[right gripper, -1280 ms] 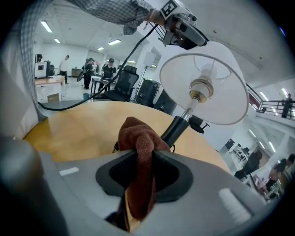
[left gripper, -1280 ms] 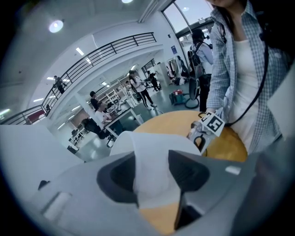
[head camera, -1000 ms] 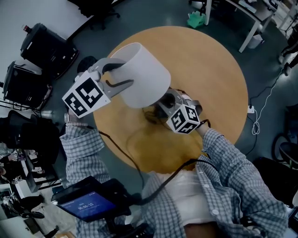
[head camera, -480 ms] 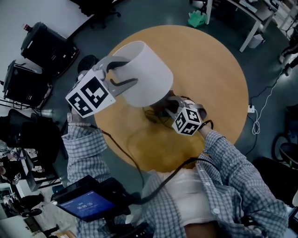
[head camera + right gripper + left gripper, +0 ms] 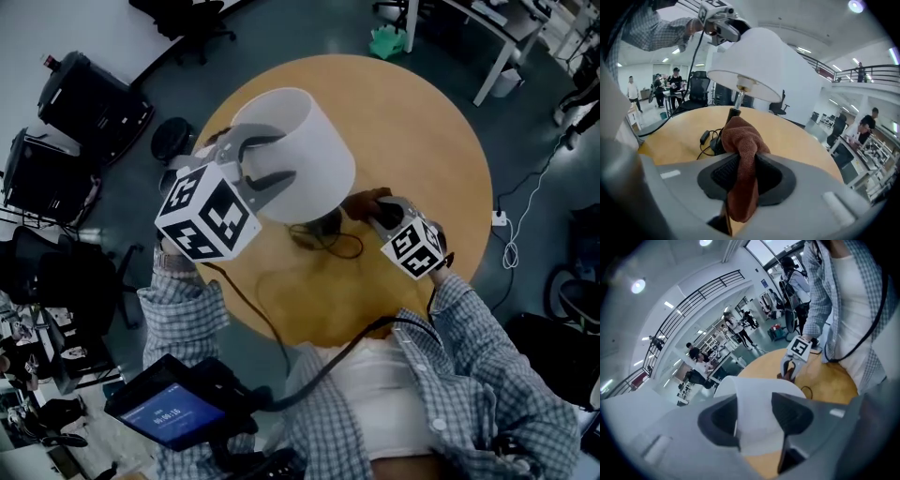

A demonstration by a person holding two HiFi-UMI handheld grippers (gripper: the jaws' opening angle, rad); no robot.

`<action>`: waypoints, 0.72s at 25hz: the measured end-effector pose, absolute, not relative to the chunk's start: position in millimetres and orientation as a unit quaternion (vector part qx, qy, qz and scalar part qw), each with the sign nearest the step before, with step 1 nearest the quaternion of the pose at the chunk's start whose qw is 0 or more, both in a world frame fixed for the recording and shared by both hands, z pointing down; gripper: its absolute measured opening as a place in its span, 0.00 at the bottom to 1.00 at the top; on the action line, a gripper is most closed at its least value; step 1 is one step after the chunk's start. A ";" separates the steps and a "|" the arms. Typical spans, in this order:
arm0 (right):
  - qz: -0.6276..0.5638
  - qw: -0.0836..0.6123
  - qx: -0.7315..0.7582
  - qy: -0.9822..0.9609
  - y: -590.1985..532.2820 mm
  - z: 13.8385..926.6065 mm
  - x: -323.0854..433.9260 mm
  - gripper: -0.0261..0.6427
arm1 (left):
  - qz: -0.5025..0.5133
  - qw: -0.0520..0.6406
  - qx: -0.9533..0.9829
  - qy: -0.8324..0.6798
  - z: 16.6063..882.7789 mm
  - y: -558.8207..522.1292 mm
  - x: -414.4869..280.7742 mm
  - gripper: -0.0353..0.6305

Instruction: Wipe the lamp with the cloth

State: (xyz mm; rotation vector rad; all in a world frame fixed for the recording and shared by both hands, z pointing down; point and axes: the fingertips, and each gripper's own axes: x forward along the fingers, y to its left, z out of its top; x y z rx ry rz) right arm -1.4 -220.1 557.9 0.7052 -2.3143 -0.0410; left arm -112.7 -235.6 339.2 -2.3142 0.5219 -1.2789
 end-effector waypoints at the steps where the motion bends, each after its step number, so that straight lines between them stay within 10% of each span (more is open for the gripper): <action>1: -0.009 0.359 0.280 -0.890 -217.7 558.8 10.5 0.17 | -0.467 0.229 -0.833 0.189 339.7 -230.6 -107.2 0.38; 18: 0.054 0.437 0.236 -0.866 -138.7 638.1 23.3 0.19 | -0.486 0.311 -0.793 0.194 345.0 -183.1 -53.5 0.40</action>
